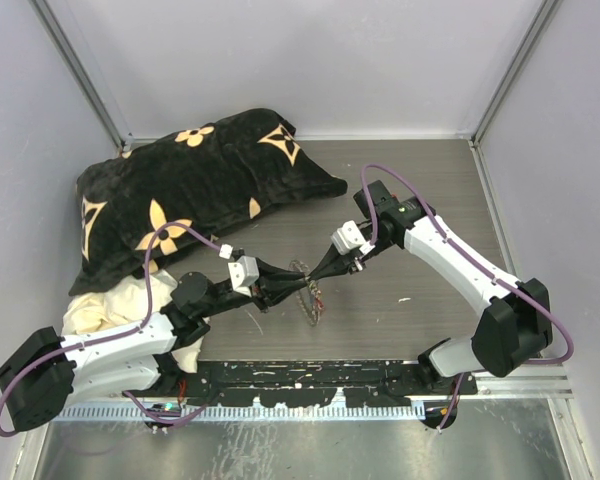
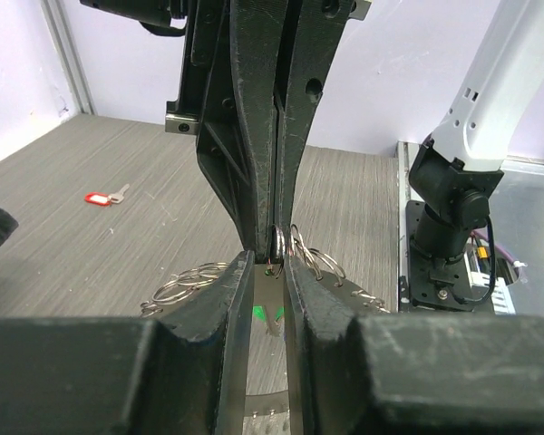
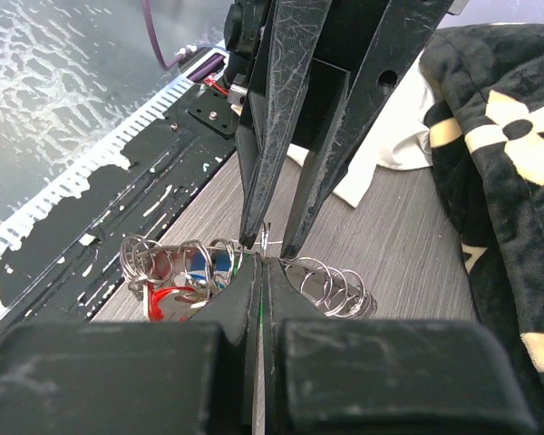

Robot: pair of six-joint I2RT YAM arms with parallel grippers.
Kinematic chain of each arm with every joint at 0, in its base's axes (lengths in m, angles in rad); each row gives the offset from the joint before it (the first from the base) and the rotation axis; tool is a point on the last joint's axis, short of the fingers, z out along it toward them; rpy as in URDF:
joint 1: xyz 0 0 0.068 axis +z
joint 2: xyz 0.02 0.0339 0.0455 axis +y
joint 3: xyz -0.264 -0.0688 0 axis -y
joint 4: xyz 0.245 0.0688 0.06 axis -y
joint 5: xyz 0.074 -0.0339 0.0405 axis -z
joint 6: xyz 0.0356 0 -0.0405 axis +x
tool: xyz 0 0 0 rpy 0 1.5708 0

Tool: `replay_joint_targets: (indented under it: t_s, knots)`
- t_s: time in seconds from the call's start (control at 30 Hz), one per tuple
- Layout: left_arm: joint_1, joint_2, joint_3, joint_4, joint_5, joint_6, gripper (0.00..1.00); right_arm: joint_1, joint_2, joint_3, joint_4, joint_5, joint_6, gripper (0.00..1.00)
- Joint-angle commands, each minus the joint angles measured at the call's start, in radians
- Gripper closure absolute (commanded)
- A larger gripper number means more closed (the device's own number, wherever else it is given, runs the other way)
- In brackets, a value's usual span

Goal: Remove the keys from the keyring
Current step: Remove the key from the keyring.

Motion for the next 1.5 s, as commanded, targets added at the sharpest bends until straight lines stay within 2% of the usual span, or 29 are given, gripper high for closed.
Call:
replay_joint_targets:
  t_s: [0.0, 0.27, 0.43, 0.53, 0.63, 0.73, 0.87, 0.97, 1.1, 1.17, 1.27, 1.47]
  knots:
    - [-0.006, -0.004, 0.048, 0.091, 0.001, -0.009, 0.8, -0.003, -0.008, 0.026, 0.004, -0.078, -0.015, 0.99]
    - [-0.016, 0.004, 0.058, 0.098, -0.005, -0.025, 0.84, -0.002, -0.006, 0.027, 0.003, -0.075, -0.012, 0.99]
    - [-0.018, 0.009, 0.061, 0.1, -0.005, -0.03, 1.0, -0.002, -0.005, 0.031, 0.004, -0.076, -0.004, 0.99]
    - [-0.018, 0.006, 0.058, 0.089, -0.011, -0.027, 1.0, -0.004, -0.009, 0.031, 0.004, -0.078, 0.002, 0.99]
    - [-0.019, -0.007, 0.06, 0.05, -0.024, -0.015, 0.86, -0.005, -0.012, 0.031, 0.005, -0.08, 0.005, 0.99]
    - [-0.019, -0.019, 0.067, 0.008, -0.028, 0.0, 0.83, -0.007, -0.012, 0.029, 0.004, -0.081, 0.005, 0.99]
    - [-0.019, -0.028, 0.083, -0.051, -0.029, 0.017, 0.86, -0.007, -0.012, 0.029, 0.004, -0.083, 0.008, 0.99]
    - [-0.019, -0.032, 0.085, -0.051, -0.031, 0.017, 0.99, -0.007, -0.012, 0.027, 0.004, -0.083, 0.008, 0.99]
    - [-0.019, -0.037, 0.091, -0.063, -0.033, 0.012, 1.0, -0.007, -0.011, 0.026, 0.003, -0.083, 0.01, 0.99]
    - [-0.019, -0.05, 0.108, -0.118, -0.038, 0.017, 1.0, -0.007, -0.012, 0.026, 0.003, -0.066, 0.016, 0.97]
    - [-0.019, -0.079, 0.154, -0.263, -0.054, 0.038, 1.0, -0.007, -0.019, 0.029, 0.01, -0.025, 0.045, 0.86]
    - [-0.019, -0.126, 0.248, -0.521, -0.076, 0.069, 1.0, -0.006, -0.048, 0.028, 0.124, 0.055, 0.248, 0.75]
